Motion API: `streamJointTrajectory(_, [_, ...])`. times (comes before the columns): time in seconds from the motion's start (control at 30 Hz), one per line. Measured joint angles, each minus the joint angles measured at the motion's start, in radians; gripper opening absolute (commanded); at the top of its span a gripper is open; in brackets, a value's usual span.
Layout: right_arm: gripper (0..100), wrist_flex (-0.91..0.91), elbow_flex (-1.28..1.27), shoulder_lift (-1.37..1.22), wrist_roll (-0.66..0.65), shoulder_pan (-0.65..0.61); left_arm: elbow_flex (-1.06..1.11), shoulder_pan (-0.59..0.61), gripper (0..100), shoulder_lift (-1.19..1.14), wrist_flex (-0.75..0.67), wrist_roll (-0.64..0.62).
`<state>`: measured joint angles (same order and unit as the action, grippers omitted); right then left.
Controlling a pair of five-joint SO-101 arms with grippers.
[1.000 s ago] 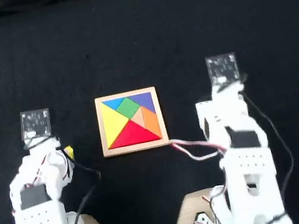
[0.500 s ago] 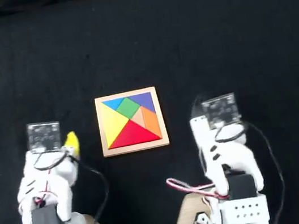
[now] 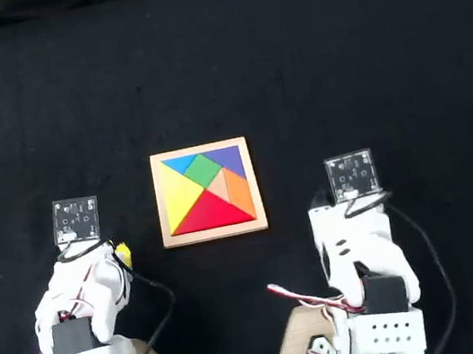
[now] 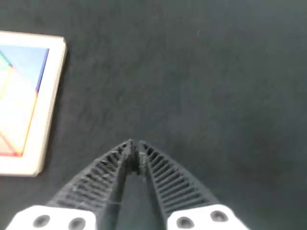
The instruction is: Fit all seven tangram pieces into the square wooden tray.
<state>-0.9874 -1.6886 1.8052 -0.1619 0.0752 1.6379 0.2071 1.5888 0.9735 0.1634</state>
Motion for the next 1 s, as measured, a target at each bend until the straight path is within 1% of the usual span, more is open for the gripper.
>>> streamJointTrajectory(0.17, [1.2,-0.043,0.0,0.0,-0.002,-0.044,-0.002,0.005,3,0.002,0.005,0.0])
streamJointTrajectory(0.23, [1.2,-0.068,0.0,0.0,-0.002,-0.052,-0.002,0.008,4,0.002,0.049,0.0])
streamJointTrajectory(0.37, [1.2,-0.12,0.0,0.0,0.02,-0.055,-0.015,0.008,3,0.005,0.224,0.0])
streamJointTrajectory(0.47, [1.2,-0.126,0.0,0.0,0.117,-0.055,-0.017,0.031,3,0.006,0.253,0.0])
streamJointTrajectory(0.57, [1.2,-0.126,0.0,0.0,0.276,-0.055,-0.017,0.058,3,0.017,0.262,-0.008])
streamJointTrajectory(0.63, [1.3,-0.129,-0.002,0.0,0.388,-0.055,-0.017,0.068,3,0.038,0.265,-0.055])
streamJointTrajectory(0.7, [2.8,-0.147,-0.002,0.0,0.437,-0.055,-0.005,0.071,3,0.077,0.267,-0.12])
streamJointTrajectory(0.77, [3.4,-0.17,-0.002,0.0,0.422,-0.055,0.012,0.071,3,0.109,0.269,-0.137])
streamJointTrajectory(0.9, [3.1,-0.209,-0.002,0.0,0.321,-0.055,0.038,0.071,3,0.181,0.287,-0.075])
streamJointTrajectory(1.0, [3.0,-0.222,-0.002,0.0,0.279,-0.055,0.04,0.071,3,0.219,0.298,-0.061])
